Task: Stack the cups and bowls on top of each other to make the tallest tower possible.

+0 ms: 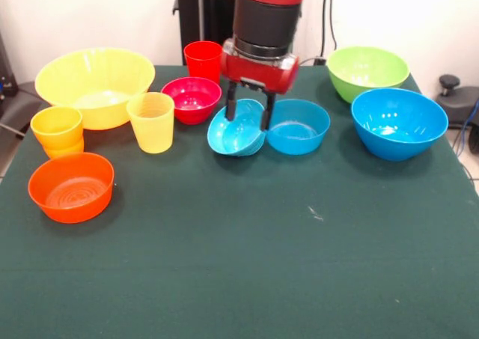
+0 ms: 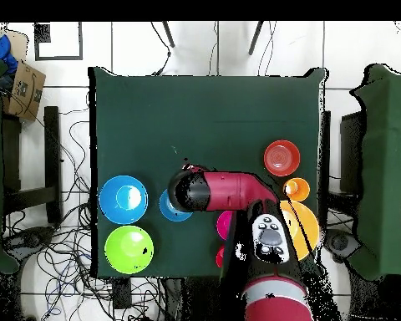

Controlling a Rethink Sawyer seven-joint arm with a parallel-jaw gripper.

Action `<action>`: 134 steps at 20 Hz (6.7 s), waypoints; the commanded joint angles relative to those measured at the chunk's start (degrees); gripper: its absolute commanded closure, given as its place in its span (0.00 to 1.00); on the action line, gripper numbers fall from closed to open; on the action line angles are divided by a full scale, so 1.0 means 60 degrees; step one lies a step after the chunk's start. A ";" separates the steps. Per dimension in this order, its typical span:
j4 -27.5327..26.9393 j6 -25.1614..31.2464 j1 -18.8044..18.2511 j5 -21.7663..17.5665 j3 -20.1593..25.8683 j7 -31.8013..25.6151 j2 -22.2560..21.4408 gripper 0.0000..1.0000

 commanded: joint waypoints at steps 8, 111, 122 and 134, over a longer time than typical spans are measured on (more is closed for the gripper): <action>0.1440 -0.0625 -0.0999 -0.0990 0.1258 -0.0473 -0.0283 0.00; 0.1986 -0.1979 -0.0847 -0.0248 0.1290 0.0423 -0.0290 1.00; 0.0851 -0.2467 -0.0597 -0.0312 0.1015 0.0446 0.0816 1.00; -0.0801 -0.1953 -0.0804 -0.0211 0.1452 -0.0053 0.1966 1.00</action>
